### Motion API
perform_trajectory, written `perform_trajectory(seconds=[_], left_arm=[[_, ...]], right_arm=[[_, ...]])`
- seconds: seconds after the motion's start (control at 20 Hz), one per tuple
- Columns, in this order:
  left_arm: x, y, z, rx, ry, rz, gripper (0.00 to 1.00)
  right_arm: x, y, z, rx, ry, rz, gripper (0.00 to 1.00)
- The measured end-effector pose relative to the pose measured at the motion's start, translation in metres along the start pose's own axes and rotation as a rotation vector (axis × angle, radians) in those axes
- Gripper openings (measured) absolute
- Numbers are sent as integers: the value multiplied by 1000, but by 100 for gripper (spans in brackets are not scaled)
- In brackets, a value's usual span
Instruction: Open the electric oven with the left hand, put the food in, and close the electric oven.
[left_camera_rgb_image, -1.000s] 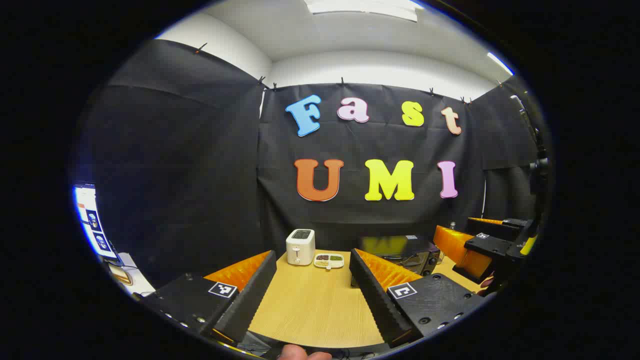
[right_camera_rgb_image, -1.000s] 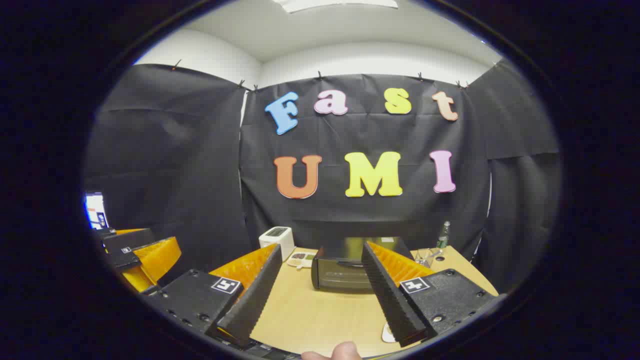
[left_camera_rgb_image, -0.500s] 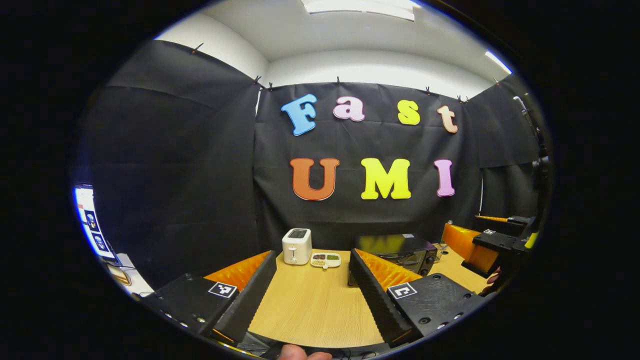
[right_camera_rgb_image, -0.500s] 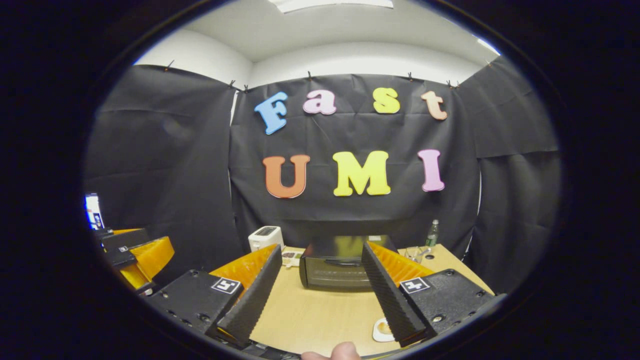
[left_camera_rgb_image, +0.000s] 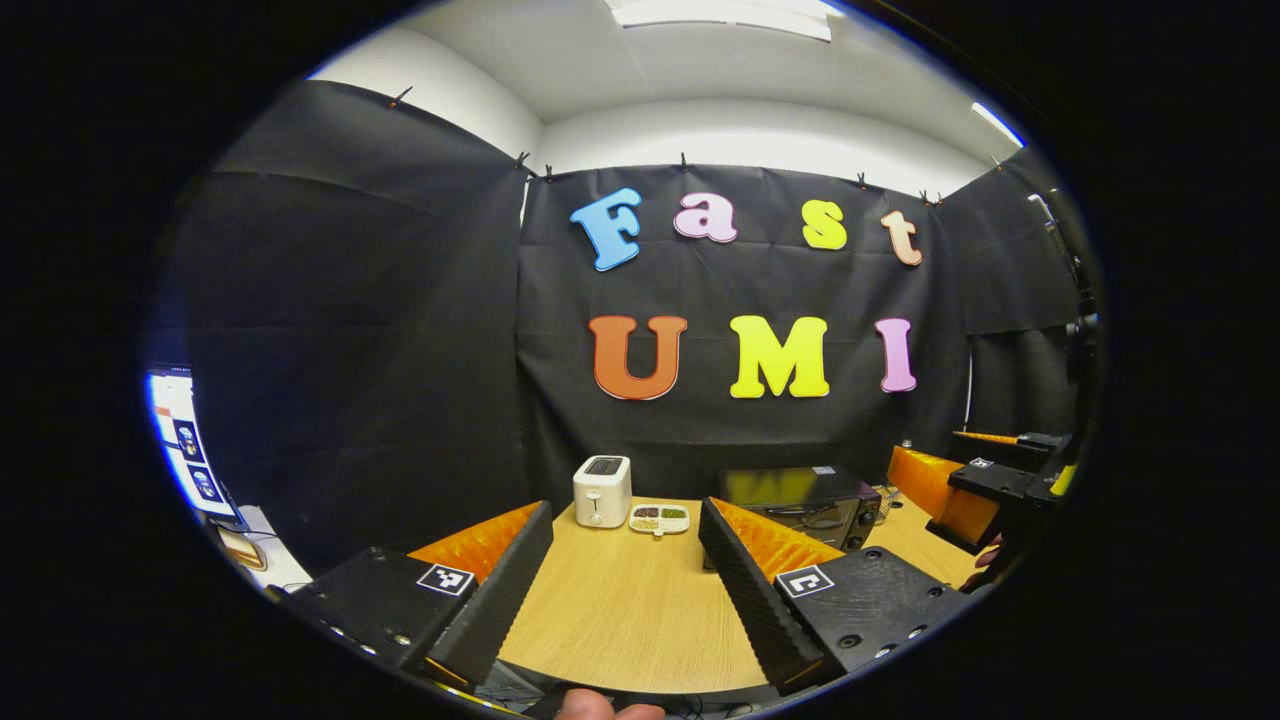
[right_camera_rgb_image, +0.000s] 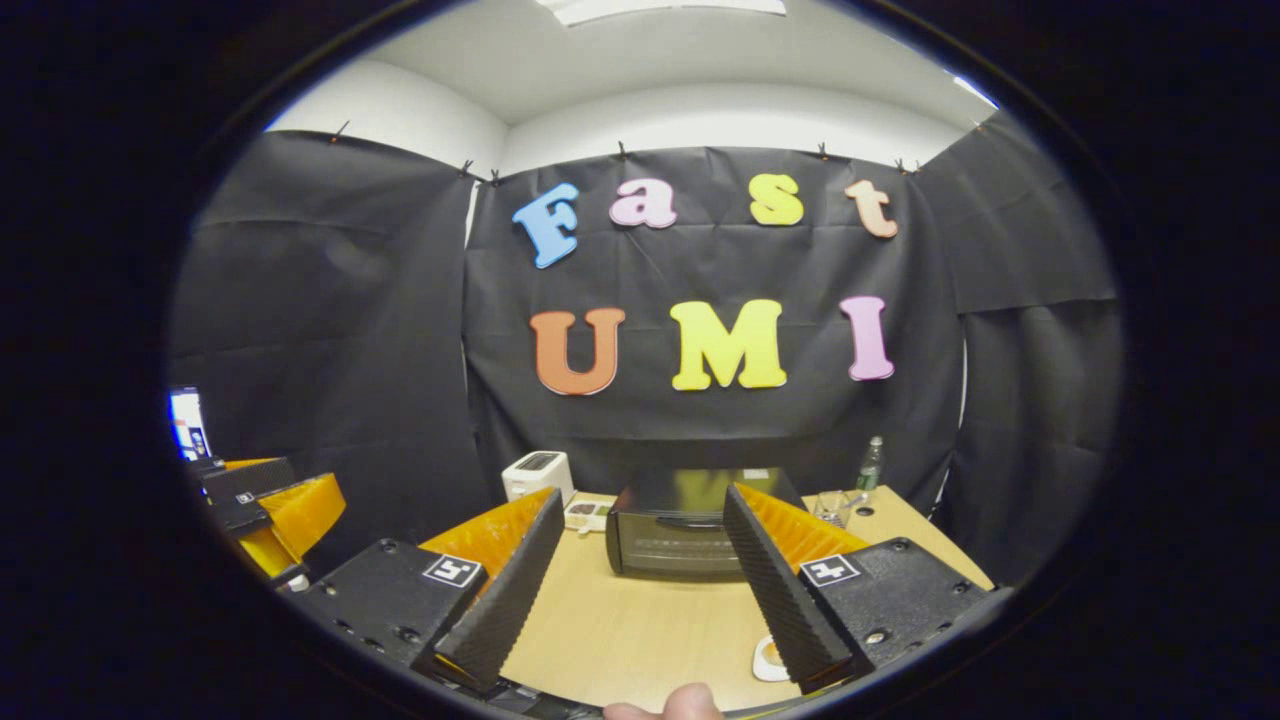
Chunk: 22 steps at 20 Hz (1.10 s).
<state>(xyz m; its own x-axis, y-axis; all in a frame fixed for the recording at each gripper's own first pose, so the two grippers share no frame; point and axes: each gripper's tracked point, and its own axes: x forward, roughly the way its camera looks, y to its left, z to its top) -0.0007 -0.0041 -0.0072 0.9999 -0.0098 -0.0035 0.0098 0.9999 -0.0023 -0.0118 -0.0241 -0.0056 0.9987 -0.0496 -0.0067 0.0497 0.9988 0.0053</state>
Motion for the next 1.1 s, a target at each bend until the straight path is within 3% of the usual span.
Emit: perform_trajectory(seconds=[0.3, 0.7, 0.9, 1.1], left_arm=[[21, -56, -16, -11, 36, -123, 94], [85, -190, -37, -20, 92, -336, 94], [137, -232, -47, 4, 125, -341, 94], [203, -256, -75, -7, 174, -269, 94]], right_arm=[[-15, -60, -3, -14, 22, -135, 100], [-28, -190, -11, 9, 45, -380, 100], [-14, -245, -18, 70, 58, -448, 100], [2, -283, -28, 111, 65, -472, 100]])
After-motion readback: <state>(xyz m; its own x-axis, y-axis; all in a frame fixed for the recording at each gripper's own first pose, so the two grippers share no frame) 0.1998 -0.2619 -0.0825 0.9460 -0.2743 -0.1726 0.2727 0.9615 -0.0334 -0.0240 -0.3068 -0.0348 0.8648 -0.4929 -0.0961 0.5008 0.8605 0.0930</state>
